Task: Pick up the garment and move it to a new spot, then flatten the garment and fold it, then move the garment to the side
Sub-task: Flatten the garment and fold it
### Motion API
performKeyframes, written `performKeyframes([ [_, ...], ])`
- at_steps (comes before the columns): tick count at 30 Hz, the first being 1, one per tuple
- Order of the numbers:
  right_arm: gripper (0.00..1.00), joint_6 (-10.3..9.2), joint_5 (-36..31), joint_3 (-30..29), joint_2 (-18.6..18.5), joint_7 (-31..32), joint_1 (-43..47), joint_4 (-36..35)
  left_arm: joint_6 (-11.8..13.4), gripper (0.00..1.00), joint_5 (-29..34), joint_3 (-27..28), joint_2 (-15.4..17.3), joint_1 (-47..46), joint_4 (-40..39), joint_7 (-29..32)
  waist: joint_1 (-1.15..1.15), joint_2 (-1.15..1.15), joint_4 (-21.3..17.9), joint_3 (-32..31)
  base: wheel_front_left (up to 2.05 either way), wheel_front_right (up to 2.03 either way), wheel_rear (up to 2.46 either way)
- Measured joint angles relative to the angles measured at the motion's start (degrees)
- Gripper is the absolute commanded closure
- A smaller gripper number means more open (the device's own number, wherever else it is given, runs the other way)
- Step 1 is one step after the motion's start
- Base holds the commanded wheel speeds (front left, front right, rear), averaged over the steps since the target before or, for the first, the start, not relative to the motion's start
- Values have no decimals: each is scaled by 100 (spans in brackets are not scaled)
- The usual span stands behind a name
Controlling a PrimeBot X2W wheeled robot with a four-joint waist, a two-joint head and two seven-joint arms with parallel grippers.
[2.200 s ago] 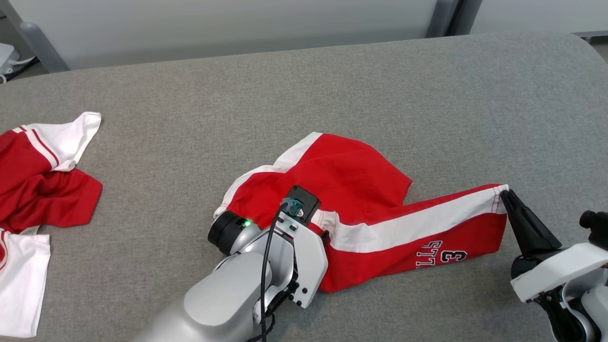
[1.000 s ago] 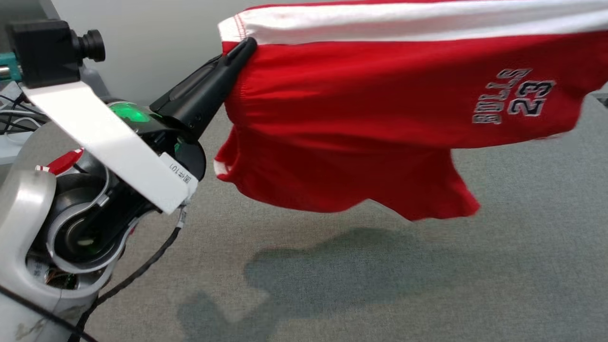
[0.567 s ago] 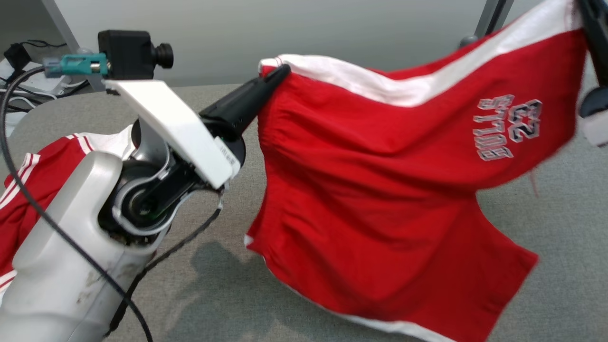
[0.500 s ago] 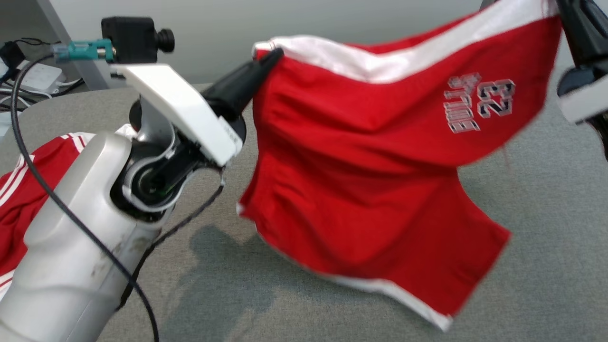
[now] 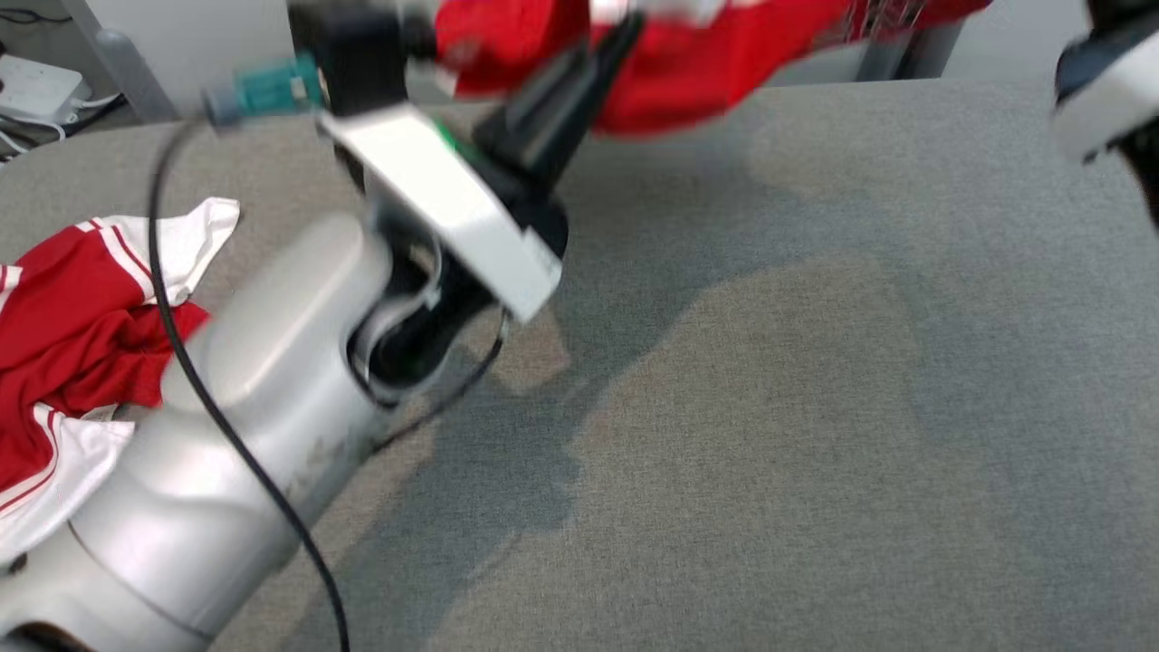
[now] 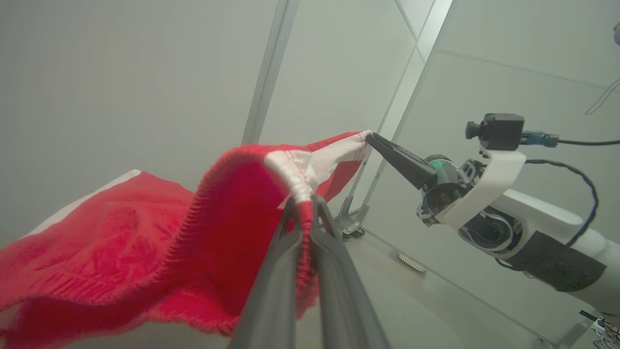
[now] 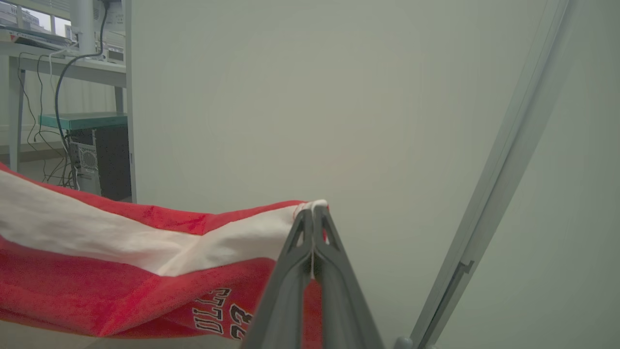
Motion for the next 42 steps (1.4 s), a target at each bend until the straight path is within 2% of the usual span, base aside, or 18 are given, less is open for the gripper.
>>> performKeyframes([
  [1,100,0,0,0,0,0,0,0,0,100,0,0,0,0,0,0,0,0,0,0,0,0,0],
  [2,100,0,107,63,-24,1,292,70,1,100,-58,-245,111,274,46,-145,0,0,4,60,0,0,0],
  [5,100,0,479,165,-42,2,1423,180,1,100,-226,-1272,310,883,267,-606,0,0,32,313,0,0,0],
  [8,100,0,553,77,-12,2,1765,238,1,100,-283,-1573,331,943,291,-751,0,0,28,422,0,0,0],
  [13,100,0,589,-508,37,2,2360,-29,0,99,-260,-2036,469,955,54,-879,0,0,-48,515,0,0,0],
  [16,100,0,558,-866,-29,2,2871,-320,0,83,126,-2120,645,1128,-158,-880,0,0,-16,475,0,0,0],
  [19,100,0,448,-1150,-116,2,3449,-637,0,87,560,-2173,797,1418,-296,-880,0,0,36,427,0,0,0],
  [20,100,0,400,-1221,-155,1,3629,-722,0,92,686,-2176,835,1528,-347,-880,0,0,52,413,0,0,0],
  [25,100,0,333,-1478,-187,2,4436,-1137,0,95,1154,-2112,966,2087,-530,-881,0,0,78,331,0,0,0],
  [26,100,0,336,-1500,-192,2,4587,-1210,0,99,1218,-2116,1020,2191,-544,-881,0,0,79,313,0,0,0],
  [36,100,0,593,-1496,-520,83,5822,-1748,0,100,1082,-2312,1461,2855,-527,-880,0,0,155,165,0,0,0],
  [42,100,0,958,-1474,-589,528,6269,-2148,0,100,887,-2442,1572,2933,-341,-881,0,0,148,129,0,0,0],
])
